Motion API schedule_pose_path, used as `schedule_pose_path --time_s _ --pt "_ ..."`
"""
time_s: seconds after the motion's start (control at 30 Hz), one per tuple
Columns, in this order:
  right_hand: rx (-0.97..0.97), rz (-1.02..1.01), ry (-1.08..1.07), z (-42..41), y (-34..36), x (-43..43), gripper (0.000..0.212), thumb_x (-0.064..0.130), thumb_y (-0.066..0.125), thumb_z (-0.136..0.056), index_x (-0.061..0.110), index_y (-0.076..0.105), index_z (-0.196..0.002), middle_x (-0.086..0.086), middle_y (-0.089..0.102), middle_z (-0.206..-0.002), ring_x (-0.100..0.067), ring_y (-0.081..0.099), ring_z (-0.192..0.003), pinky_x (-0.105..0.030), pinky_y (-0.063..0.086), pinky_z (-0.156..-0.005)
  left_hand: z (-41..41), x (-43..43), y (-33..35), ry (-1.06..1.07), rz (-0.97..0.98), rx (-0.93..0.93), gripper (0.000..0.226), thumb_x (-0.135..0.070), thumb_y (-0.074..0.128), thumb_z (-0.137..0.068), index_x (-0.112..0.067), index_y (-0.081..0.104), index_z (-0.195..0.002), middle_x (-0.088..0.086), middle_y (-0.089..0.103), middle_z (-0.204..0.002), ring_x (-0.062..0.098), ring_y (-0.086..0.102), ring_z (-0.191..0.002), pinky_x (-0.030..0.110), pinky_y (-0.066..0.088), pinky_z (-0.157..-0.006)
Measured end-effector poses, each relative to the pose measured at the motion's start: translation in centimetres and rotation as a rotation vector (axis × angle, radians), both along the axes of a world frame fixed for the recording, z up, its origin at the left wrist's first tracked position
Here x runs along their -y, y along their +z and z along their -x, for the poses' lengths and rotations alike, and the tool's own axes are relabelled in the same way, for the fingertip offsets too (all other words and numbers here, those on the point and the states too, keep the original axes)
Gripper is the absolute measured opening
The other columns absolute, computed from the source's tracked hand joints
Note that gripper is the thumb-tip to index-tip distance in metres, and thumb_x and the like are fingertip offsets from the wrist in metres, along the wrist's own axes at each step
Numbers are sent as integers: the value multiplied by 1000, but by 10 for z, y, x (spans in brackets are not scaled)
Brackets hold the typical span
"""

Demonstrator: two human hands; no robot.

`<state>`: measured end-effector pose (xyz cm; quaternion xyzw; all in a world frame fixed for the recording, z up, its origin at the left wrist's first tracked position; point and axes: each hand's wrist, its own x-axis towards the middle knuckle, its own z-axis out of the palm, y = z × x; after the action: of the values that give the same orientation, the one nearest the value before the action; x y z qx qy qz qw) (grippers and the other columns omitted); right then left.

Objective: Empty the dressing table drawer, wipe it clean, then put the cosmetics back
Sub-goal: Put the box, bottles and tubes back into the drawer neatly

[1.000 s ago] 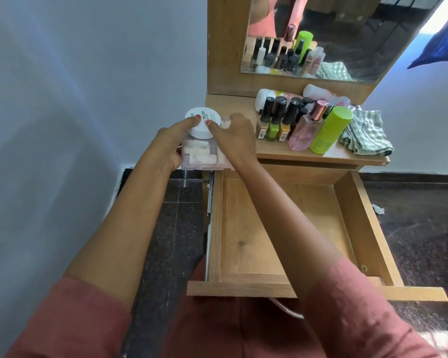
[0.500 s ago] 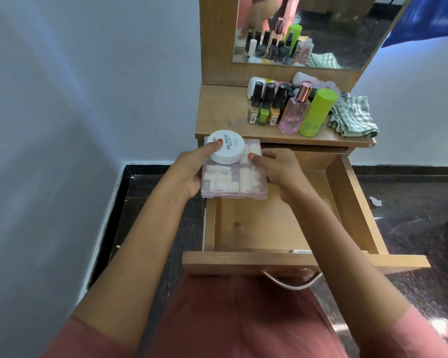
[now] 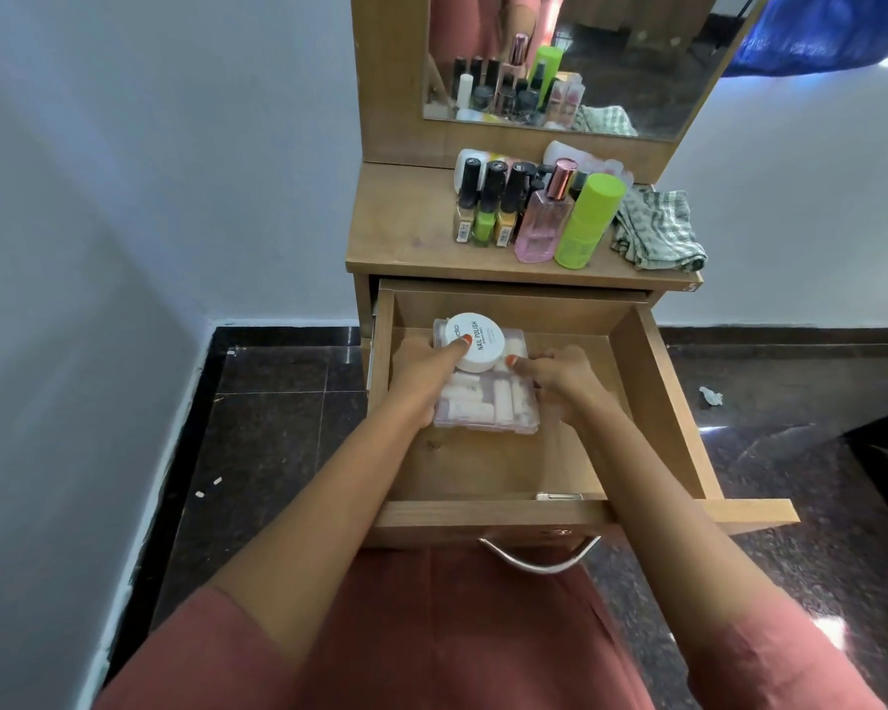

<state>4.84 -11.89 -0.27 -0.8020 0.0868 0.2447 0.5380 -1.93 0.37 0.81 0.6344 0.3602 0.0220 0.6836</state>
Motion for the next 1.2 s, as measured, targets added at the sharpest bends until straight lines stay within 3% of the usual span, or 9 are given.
schedule_pose_path --time_s 0.1,0.17,0.3,0.5,0.6,0.73,0.83,1.03,1.2 --pt "8 30 0 -8 -15 -3 14 2 72 -73 -1 59 -70 -20 66 -88 -35 66 -85 -51 53 -84 -5 6 -6 -52 -108 -14 33 -19 54 -92 -2 54 -120 14 60 -122 25 59 -108 33 51 -88" --pt "31 41 0 -11 -17 -7 23 -2 70 -74 4 54 -58 -18 62 -77 -32 64 -77 -49 54 -82 -7 8 -10 -60 -185 -14 34 -18 49 -94 1 52 -122 15 58 -124 27 56 -112 28 47 -82" --pt "120 138 56 -11 -14 -14 29 3 69 -75 10 51 -53 -14 59 -71 -23 60 -69 -35 53 -64 -9 5 -19 -37 -255 -38 35 -16 46 -95 4 51 -123 18 56 -126 28 55 -113 25 42 -78" --pt "212 237 141 -12 -18 -19 14 7 67 -78 1 58 -70 -13 56 -78 -19 55 -72 -7 31 -30 -12 0 -28 -34 -369 -63 36 -17 49 -95 4 51 -124 18 55 -128 27 55 -113 22 43 -76" --pt "265 278 150 -13 -23 -20 36 7 66 -79 9 43 -51 -13 53 -73 -21 52 -64 -10 31 -32 -14 -1 -32 -28 -404 -77 35 -18 50 -94 2 52 -123 19 52 -130 27 55 -112 22 42 -76" --pt "293 325 163 -11 -27 -25 39 10 65 -79 10 39 -51 -13 54 -75 -22 53 -71 -26 36 -52 -14 -2 -35 -44 -460 -88 34 -16 50 -93 2 52 -123 19 51 -130 27 55 -112 22 41 -77" --pt "308 375 189 -9 -27 -27 26 12 64 -80 4 47 -63 -12 52 -78 -24 49 -70 -27 33 -58 -14 -2 -34 -50 -468 -99 35 -13 50 -93 1 51 -125 18 51 -131 27 55 -113 21 42 -73" --pt "323 403 349 -9 -23 -20 18 13 64 -80 3 51 -75 -9 51 -79 -18 44 -58 -15 29 -35 -5 -1 -24 -152 -505 -89 36 -12 55 -90 0 53 -124 16 58 -126 28 57 -110 26 44 -75" --pt "215 492 566 -10 -22 -9 42 23 76 -71 2 60 -103 -9 60 -101 -21 53 -84 -25 38 -54 8 -9 -26 -430 -639 -134 50 -12 70 -77 -4 53 -124 16 52 -129 28 54 -114 30 43 -92"
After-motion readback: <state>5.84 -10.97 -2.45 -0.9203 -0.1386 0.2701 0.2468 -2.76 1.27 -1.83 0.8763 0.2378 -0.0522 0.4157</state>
